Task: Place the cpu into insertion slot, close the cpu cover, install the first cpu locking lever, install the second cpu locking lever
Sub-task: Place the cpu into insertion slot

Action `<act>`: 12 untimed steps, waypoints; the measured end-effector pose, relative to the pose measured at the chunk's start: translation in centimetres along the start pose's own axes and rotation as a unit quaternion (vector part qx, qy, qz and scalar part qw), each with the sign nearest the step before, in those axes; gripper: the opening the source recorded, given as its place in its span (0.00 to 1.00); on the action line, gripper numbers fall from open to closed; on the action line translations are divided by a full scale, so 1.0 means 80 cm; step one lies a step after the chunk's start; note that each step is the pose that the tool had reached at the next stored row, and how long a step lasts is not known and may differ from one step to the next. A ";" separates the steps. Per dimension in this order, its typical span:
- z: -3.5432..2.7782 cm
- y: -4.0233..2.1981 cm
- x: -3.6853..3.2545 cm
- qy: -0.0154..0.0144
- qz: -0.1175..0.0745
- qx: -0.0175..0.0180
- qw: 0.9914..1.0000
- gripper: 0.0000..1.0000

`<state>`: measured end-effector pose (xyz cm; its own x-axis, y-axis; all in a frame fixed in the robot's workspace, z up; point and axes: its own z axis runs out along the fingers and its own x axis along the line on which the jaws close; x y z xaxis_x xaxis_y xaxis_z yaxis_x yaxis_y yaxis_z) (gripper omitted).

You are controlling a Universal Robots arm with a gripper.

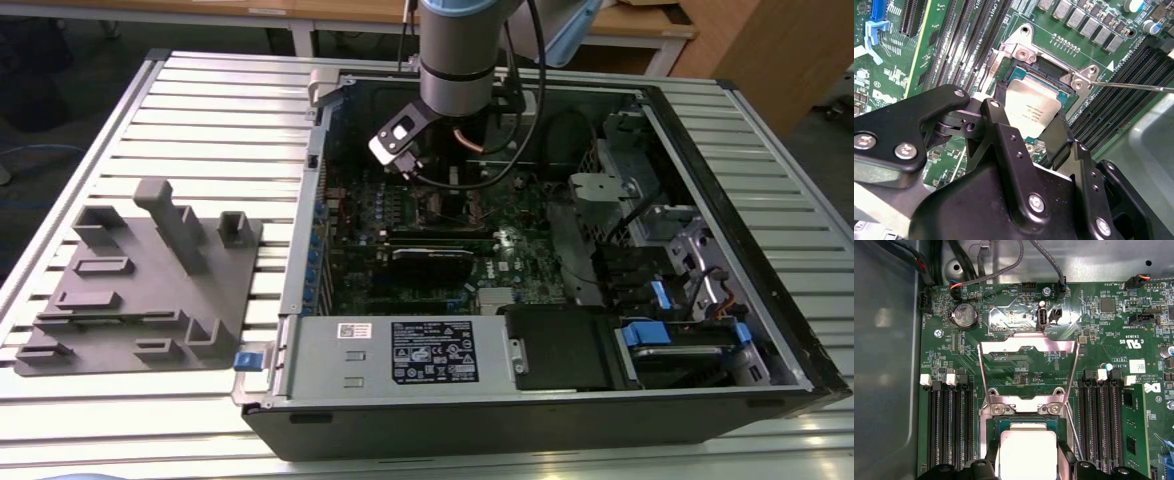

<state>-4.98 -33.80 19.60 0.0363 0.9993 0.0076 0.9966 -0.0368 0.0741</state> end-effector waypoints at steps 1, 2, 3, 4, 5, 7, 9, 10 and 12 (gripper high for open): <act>0.0001 0.0000 0.0000 0.000 0.000 0.000 1.000 0.54; 0.0002 0.0000 0.0000 0.000 0.000 0.000 1.000 0.54; 0.0002 0.0000 0.0000 0.000 -0.001 0.000 1.000 0.54; 0.0002 0.0000 0.0001 0.000 -0.003 0.000 1.000 0.54; 0.0003 0.0000 0.0001 0.000 -0.004 0.000 1.000 0.54; 0.0003 0.0000 0.0001 0.000 -0.004 0.000 1.000 0.54; 0.0003 0.0000 0.0000 0.000 -0.004 0.000 1.000 0.54; 0.0005 0.0000 0.0000 0.000 -0.004 0.000 1.000 0.54; 0.0009 -0.0001 0.0000 0.000 -0.004 0.000 1.000 0.54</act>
<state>-4.98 -33.80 19.53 0.0280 0.9996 0.0077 0.9968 -0.0285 0.0742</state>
